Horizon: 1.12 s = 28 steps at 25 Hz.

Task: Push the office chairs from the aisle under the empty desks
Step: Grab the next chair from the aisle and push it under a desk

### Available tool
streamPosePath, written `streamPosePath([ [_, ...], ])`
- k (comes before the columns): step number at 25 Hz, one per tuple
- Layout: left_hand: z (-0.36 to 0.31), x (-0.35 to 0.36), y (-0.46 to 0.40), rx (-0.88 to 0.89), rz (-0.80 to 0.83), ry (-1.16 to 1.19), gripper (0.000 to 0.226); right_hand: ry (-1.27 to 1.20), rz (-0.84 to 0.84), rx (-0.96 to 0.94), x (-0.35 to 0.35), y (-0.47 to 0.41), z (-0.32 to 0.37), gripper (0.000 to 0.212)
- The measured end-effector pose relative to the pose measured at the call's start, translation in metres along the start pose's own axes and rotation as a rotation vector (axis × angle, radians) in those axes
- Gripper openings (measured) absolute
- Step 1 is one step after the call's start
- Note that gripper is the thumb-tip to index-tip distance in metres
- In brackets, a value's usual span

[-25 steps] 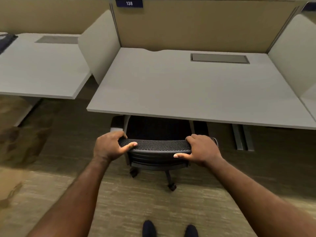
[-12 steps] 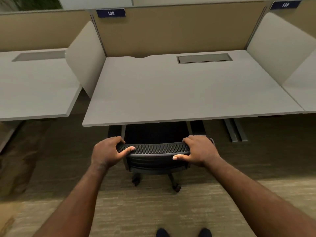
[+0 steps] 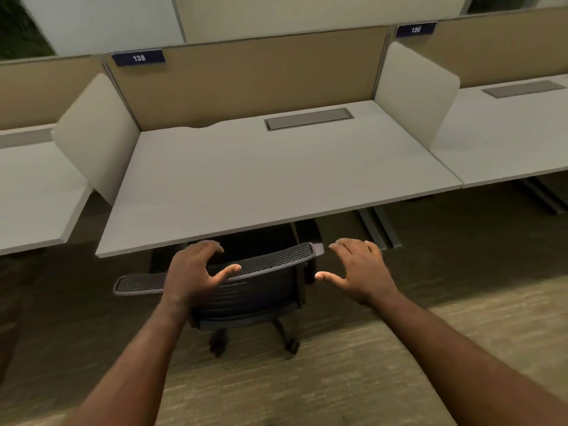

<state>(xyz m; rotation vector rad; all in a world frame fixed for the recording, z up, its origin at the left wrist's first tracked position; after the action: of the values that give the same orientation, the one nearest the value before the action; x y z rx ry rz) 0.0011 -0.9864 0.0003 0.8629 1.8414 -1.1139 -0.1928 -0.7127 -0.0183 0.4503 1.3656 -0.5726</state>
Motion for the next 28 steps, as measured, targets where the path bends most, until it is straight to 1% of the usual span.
streamPosePath([
  [4,-0.113,0.053,-0.026,0.079,0.020,-0.043,0.060,0.038,0.038,0.142,-0.003,0.060,-0.092,0.095],
  [9,-0.281,0.136,-0.047,0.225,0.172,-0.007,0.065,0.021,0.016,0.303,-0.010,0.155,-0.226,0.097],
  [16,-0.505,0.236,-0.078,0.620,0.355,0.084,0.069,-0.018,-0.038,0.666,-0.026,0.295,-0.386,0.079],
  [21,-0.656,0.320,-0.095,0.892,0.497,0.171,0.070,-0.074,-0.052,0.916,-0.020,0.385,-0.483,0.075],
  [25,-0.770,0.383,-0.112,1.049,0.602,0.240,0.080,-0.087,-0.053,1.128,-0.021,0.443,-0.559,0.076],
  [28,-0.849,0.415,-0.118,1.188,0.639,0.282,0.086,-0.083,-0.107,1.287,-0.034,0.477,-0.607,0.077],
])
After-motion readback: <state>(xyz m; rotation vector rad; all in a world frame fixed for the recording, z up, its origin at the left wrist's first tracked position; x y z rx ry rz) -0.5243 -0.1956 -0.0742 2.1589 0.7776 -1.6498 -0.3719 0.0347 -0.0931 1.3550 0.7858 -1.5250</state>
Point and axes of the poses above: each hand's wrist, its own y-axis away from the middle knuckle, its own x-axis out of the palm, z = x × y, the point moved 8 cm from there along -y, towards the middle knuckle, and after that the axes turned 2 degrees about z, right-handed, at the moved point
